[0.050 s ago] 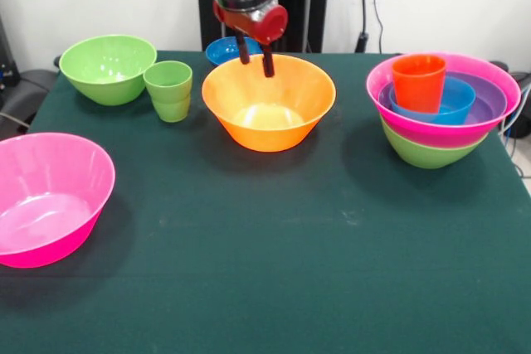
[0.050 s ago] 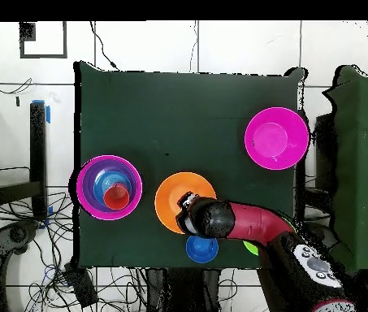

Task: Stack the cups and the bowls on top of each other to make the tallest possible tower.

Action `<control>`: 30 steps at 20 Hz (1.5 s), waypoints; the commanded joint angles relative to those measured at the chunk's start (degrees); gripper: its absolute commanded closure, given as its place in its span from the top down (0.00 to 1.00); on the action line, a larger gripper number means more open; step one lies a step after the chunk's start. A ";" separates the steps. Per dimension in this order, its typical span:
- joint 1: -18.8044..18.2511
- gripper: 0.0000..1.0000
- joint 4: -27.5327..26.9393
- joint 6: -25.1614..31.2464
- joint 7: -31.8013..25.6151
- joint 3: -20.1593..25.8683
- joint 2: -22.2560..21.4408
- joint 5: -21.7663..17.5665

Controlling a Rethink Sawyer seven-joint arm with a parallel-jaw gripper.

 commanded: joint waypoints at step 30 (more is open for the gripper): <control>3.87 0.00 -15.29 -8.65 -0.91 0.18 12.85 -6.27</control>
